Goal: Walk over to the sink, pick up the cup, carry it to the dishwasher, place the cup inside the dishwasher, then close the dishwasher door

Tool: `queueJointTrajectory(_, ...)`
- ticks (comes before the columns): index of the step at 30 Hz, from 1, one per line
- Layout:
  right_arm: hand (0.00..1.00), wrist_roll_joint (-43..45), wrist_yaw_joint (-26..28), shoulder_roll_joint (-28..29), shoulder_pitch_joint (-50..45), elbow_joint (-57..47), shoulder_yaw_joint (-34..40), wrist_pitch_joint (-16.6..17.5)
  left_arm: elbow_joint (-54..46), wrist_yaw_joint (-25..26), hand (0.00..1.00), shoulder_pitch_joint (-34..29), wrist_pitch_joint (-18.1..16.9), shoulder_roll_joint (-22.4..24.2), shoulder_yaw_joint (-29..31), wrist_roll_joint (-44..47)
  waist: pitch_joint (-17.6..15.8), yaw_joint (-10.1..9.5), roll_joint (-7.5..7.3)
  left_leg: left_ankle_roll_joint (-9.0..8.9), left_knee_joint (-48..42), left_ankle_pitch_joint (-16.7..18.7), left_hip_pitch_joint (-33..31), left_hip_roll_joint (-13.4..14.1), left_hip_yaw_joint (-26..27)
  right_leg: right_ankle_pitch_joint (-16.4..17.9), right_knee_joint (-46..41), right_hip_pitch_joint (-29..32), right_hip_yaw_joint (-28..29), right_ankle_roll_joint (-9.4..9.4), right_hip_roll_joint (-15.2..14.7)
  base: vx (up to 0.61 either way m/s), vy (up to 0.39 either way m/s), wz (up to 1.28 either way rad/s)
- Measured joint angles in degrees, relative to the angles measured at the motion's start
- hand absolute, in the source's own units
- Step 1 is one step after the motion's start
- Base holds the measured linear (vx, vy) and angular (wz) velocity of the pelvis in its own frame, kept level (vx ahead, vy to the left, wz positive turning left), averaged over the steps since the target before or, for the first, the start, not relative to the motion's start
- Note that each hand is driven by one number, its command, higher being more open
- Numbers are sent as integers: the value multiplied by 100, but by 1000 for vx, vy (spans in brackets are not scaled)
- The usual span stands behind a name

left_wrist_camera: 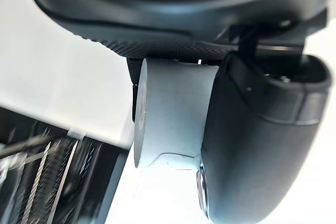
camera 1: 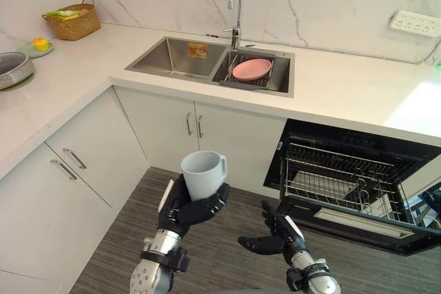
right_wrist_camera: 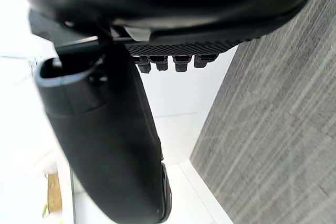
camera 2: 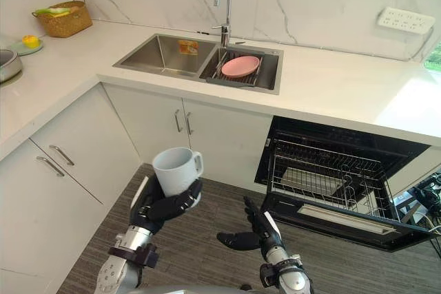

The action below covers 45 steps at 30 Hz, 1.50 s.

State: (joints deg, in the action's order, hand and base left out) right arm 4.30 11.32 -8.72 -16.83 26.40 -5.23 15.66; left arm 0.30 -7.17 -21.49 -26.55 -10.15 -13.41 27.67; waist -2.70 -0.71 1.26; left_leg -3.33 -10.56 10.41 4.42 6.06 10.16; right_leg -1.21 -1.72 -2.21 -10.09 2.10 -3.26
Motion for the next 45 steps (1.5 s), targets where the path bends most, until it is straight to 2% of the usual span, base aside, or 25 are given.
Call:
queueJointTrajectory(3,100,0,8,-78,-101,-201,7,0,-45,119,0,-30,-1,138,245,63,-72,-30,115,-192,-658,235,-134,187,294,532,-786,153,-100,68,-117,36,15,29)
queueJointTrajectory(4,100,0,31,-81,-129,-296,-17,0,-70,174,0,-27,-1,141,337,70,-63,-2,50,-189,-1324,232,-460,246,702,783,-1155,308,-226,109,-308,11,55,49)
queueJointTrajectory(6,100,-1,65,-162,-133,-396,-18,0,-90,204,0,-47,0,195,394,111,-69,-14,77,-195,-1736,229,-669,329,963,862,-1267,298,-309,131,-398,38,49,40)
queueJointTrajectory(8,100,2,65,-259,-126,-561,-11,0,-217,202,0,-108,5,344,456,256,-115,-9,189,-268,-1683,186,-694,251,1073,838,-1194,211,-460,158,-533,83,61,39)
queueJointTrajectory(9,100,2,53,-252,-102,-560,-7,-13,-262,198,0,-104,14,361,455,275,-165,-28,126,-335,-1734,167,-762,217,1067,830,-1173,173,-484,171,-612,51,77,37)
queueJointTrajectory(10,100,0,36,-233,-74,-554,-13,-55,-276,164,0,-94,18,367,406,279,-219,-83,29,-217,-1262,305,-690,44,1033,806,-1112,77,-518,220,-801,14,87,25)
queueJointTrajectory(13,100,5,-55,-320,59,-545,22,-133,-288,-26,0,-127,67,413,315,282,-208,-119,115,-278,-264,-205,-640,22,715,857,-955,-77,-519,371,-948,6,157,8)
queueJointTrajectory(15,100,5,-48,-335,94,-546,-89,-183,-287,-39,0,-167,128,433,312,318,-172,-215,122,157,-499,-137,-630,-82,806,877,-872,-106,-242,612,-997,64,221,-30)
queueJointTrajectory(17,100,5,-42,-288,115,-548,-216,-187,-288,-39,0,-177,142,437,336,351,-154,-228,51,339,-730,110,-736,-152,926,970,-1186,73,-30,697,-1095,87,166,-29)
queueJointTrajectory(19,100,20,-2,-215,33,-538,-314,-247,-257,-42,0,-279,201,403,337,413,-172,-242,-126,536,-1087,459,-709,-340,1132,1489,-2767,741,110,504,-1471,177,155,-31)
queueJointTrajectory(22,100,32,12,-209,-162,-452,-314,-248,-257,-102,0,-579,217,405,332,431,-144,-262,-165,515,-1088,768,-214,-476,1465,1485,-4092,1192,10,42,-1876,235,134,-56)
queueJointTrajectory(23,100,32,20,-202,-186,-423,-317,-248,-257,-114,0,-608,217,405,333,431,-140,-241,-172,531,-1025,786,-79,-489,1507,1474,-4280,1241,8,15,-1915,243,68,-39)
queueJointTrajectory(25,100,30,57,-184,-198,-309,-310,-248,-271,-186,0,-562,217,292,328,431,-112,-44,-172,523,-717,786,288,-430,1507,1766,-4544,1379,-332,38,-1730,270,12,-12)
queueJointTrajectory(29,100,62,107,-218,-168,-366,-310,-245,-282,-186,0,-296,223,230,296,441,-154,11,-70,493,-442,771,762,-98,1517,1873,-3851,1865,-1029,-90,-990,287,-98,-30)
queueJointTrajectory(30,100,85,125,-241,-171,-416,-310,-238,-279,-184,0,-232,227,192,256,438,-155,41,-73,434,-414,767,878,-57,1546,1727,-3498,2023,-1106,-155,-851,323,-156,-26)
queueJointTrajectory(31,100,118,131,-274,-196,-486,-313,-205,-276,-178,0,-182,227,129,172,437,-137,94,-132,282,-416,776,1035,-84,1577,960,-2794,2128,-1193,-436,-717,375,-135,-37)
queueJointTrajectory(32,100,119,113,-374,-212,-443,-316,-163,-151,-155,0,-168,277,159,62,432,-64,141,36,157,-554,813,1150,27,1570,585,-2691,2019,-1187,-703,-551,392,-104,-46)
queueJointTrajectory(35,100,151,2,-391,-24,-402,-191,-102,-8,-155,0,-17,299,218,-342,411,-234,168,111,142,-702,969,747,143,1325,615,-2413,1780,-1025,-712,-382,238,-125,-41)
queueJointTrajectory(38,100,246,-57,-373,21,-362,-208,-78,45,-151,0,32,244,218,-591,272,-312,103,94,31,-1077,611,703,311,1373,963,-2477,1629,-892,-633,-264,20,-90,-39)
queueJointTrajectory(39,100,249,-58,-308,5,-327,-212,-77,124,-147,0,-3,243,208,-661,262,-364,109,111,140,-1792,529,512,539,1433,999,-2184,1392,-936,-607,-131,21,-79,-34)
queueJointTrajectory(40,100,248,-51,-301,-10,-290,-210,-74,226,-145,0,2,236,249,-713,249,-359,64,281,359,-2379,380,268,921,1418,1029,-1800,1121,-1023,-536,98,94,-111,-40)
queueJointTrajectory(41,100,247,-33,-301,-28,-299,-220,-29,243,-146,0,-23,185,229,-705,194,-386,11,333,711,-3238,117,-102,1231,1443,1240,-2271,1017,-1115,-565,54,222,-114,-52)
queueJointTrajectory(42,100,244,-18,-328,-66,-304,-259,12,295,-152,0,-60,123,181,-658,181,-394,-38,217,661,-3773,-166,-225,1290,1389,1316,-2159,807,-1063,-587,-20,294,-73,-54)
queueJointTrajectory(44,100,248,-45,-356,-100,-307,-265,18,317,-143,0,-149,135,196,-628,186,-366,-49,319,440,-3876,278,-368,1326,1169,1275,-1919,636,-962,-658,150,226,-4,-40)
queueJointTrajectory(45,100,290,-73,-374,-60,-311,-231,16,311,-160,0,-148,135,204,-608,196,-358,-56,312,356,-3507,679,-465,1081,1070,1262,-1882,646,-818,-683,133,175,23,-46)
